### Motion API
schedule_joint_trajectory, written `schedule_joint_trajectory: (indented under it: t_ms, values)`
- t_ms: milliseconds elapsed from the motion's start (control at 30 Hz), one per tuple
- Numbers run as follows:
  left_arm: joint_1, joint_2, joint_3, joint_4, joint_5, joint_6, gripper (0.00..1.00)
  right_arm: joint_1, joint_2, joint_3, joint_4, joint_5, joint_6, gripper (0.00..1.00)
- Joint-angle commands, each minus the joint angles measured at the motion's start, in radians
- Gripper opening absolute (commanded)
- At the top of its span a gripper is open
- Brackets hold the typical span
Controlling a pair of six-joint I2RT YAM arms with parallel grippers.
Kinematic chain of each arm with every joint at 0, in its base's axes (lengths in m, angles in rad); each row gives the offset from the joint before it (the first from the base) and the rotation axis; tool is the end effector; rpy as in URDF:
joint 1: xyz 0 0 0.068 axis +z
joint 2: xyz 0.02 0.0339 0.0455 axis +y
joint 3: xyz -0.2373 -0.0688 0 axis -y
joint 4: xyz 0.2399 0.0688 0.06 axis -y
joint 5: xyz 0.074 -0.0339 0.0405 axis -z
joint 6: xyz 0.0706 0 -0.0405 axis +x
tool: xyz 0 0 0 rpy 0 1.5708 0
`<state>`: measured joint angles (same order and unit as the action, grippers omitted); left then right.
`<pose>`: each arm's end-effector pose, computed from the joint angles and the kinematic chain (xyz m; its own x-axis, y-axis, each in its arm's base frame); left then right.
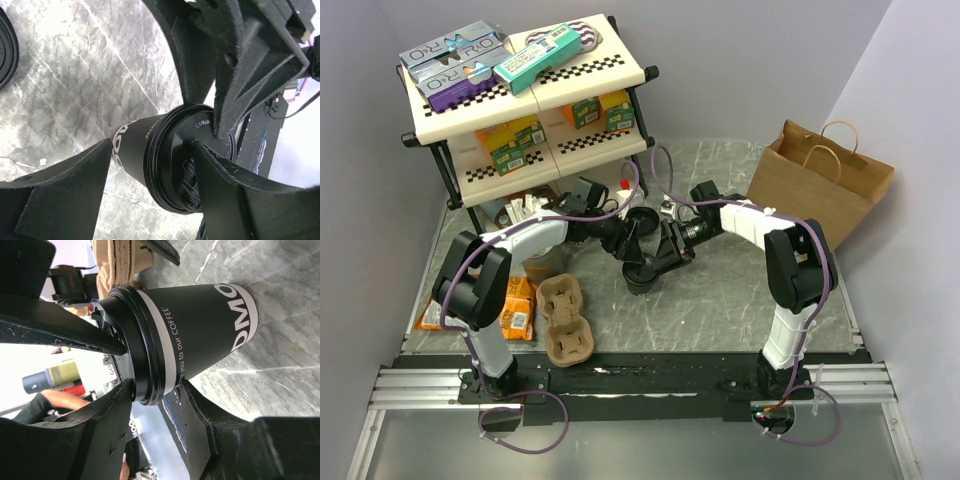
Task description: Pack the takeout coffee
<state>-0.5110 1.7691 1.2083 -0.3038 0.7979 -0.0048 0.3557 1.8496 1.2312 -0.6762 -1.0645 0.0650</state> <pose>0.3083 -0.2308 0.1756 -0.6672 0.3703 -0.6463 0.7435 0.3836 -0.5478 0.3020 0.1781 0.1473 -0.9255 -0.3102 -0.2175 -0.3330 0.3925 0.8573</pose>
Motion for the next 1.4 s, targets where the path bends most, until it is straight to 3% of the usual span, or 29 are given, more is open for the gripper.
schedule_joint_trajectory:
  t_ms: [0, 333, 467, 733, 1000, 1367]
  values:
    - [0.002, 0.027, -0.047, 0.029, -0.009, 0.012, 0.71, 0.003, 0.06, 0.016, -0.005, -0.023, -0.056, 0.49]
    - [0.054, 0.013, -0.17, 0.241, 0.11, -0.07, 0.71, 0.0, 0.097, -0.019, 0.072, -0.071, -0.079, 0.5]
    - [0.066, 0.027, -0.196, 0.296, 0.136, -0.083, 0.71, 0.0, 0.073, -0.061, 0.168, -0.026, -0.038, 0.5]
    - [0.068, -0.006, -0.193, 0.345, 0.193, -0.124, 0.72, 0.002, 0.054, -0.096, 0.205, 0.029, -0.036, 0.5]
    - [0.072, -0.075, -0.145, 0.267, 0.242, -0.113, 0.75, 0.011, 0.074, -0.056, 0.147, 0.092, -0.053, 0.47]
    - [0.06, -0.143, -0.193, 0.092, 0.288, 0.098, 0.81, 0.014, 0.077, -0.05, 0.138, 0.104, -0.05, 0.47]
